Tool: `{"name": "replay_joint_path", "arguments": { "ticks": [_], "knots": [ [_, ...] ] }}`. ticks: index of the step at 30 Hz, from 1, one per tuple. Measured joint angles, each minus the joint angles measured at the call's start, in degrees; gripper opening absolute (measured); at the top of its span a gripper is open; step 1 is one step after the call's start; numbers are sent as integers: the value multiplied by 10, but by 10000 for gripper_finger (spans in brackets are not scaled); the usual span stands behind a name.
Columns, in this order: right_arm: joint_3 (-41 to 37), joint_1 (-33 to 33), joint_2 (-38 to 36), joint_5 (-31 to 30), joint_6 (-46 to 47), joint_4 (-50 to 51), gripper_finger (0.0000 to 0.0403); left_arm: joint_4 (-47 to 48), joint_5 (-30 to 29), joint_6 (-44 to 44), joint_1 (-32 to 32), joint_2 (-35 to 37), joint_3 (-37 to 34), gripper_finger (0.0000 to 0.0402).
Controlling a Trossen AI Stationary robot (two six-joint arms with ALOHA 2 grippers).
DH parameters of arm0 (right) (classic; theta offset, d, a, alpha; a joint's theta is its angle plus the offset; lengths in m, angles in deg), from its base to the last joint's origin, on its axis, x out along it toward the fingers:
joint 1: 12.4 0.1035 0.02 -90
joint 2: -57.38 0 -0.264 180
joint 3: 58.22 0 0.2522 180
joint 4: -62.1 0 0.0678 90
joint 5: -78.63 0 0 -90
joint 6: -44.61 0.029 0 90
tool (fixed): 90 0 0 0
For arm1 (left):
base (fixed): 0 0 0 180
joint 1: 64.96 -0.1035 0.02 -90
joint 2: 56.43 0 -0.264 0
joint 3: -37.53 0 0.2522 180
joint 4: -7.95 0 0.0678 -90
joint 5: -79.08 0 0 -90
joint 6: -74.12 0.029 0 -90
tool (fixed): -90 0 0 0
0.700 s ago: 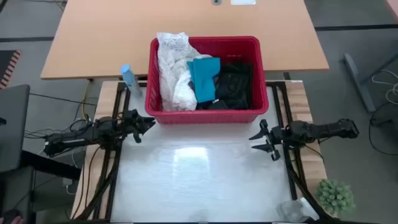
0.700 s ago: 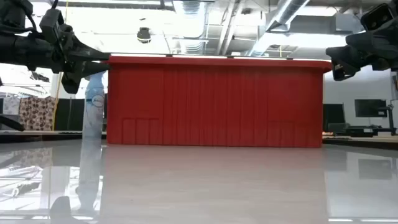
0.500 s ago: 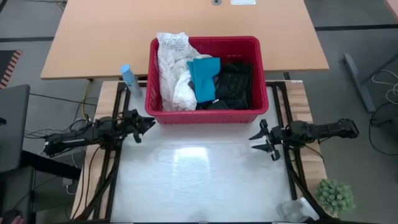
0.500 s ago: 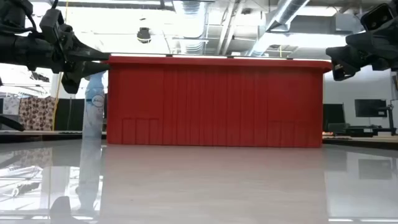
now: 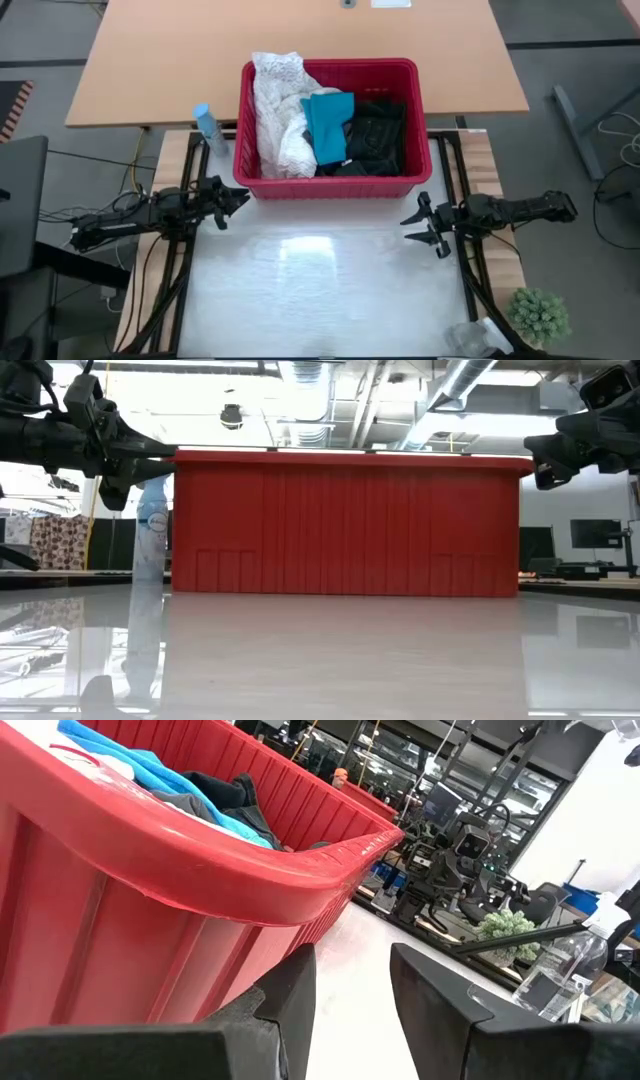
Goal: Fold laundry
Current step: Move the red bin to the top of the table
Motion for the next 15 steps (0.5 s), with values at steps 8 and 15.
{"name": "replay_joint_path", "arguments": {
  "ticks": [8,15],
  "knots": [
    [0,0,0,0,0,0,196,0,0,0,0,0,0,121],
    [0,0,0,0,0,0,196,-5,-39,58,0,0,0,121]
  ]
}}
